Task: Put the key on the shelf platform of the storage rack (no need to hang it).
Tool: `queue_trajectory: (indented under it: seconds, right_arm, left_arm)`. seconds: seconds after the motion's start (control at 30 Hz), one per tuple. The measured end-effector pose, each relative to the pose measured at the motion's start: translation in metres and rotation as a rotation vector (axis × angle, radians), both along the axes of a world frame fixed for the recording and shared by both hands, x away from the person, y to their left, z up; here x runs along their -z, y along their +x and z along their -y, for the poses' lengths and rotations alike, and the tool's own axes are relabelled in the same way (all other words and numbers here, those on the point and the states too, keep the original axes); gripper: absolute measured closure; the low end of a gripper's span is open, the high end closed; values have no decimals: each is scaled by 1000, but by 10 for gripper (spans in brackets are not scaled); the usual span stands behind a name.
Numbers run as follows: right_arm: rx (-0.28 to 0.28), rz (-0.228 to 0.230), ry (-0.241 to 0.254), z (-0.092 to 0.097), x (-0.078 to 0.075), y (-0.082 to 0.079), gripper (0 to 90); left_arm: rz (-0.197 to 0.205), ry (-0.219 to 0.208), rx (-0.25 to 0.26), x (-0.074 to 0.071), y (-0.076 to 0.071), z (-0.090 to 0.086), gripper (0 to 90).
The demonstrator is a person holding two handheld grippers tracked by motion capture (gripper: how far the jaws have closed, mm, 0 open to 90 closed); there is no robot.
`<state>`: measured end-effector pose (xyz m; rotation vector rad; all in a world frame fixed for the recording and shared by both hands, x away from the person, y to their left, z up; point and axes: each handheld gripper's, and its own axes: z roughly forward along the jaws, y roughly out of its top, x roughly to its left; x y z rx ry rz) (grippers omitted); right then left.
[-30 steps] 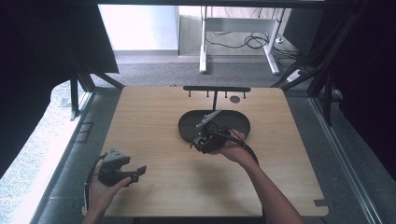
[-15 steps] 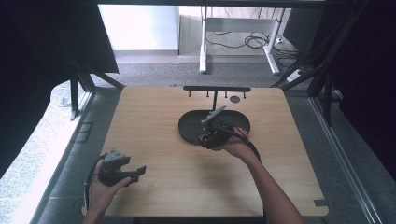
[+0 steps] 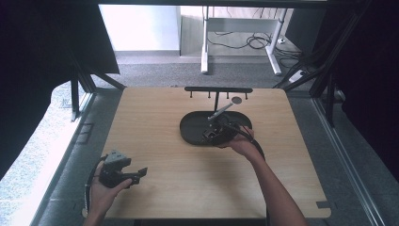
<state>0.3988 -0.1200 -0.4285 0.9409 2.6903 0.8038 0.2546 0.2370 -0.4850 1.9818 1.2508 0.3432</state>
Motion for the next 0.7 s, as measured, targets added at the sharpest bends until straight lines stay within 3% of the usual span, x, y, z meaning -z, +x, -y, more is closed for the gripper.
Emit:
queue_trajectory:
  seconds: [0.37,0.7]
  right_arm:
    - [12,11,-7,2,-4,12,492]
    - [48,1,-7,5,2,33,492]
  left_arm:
    - [4,-3,-4,0,0,-1,221]
    - [3,-2,-3,0,0,0,221]
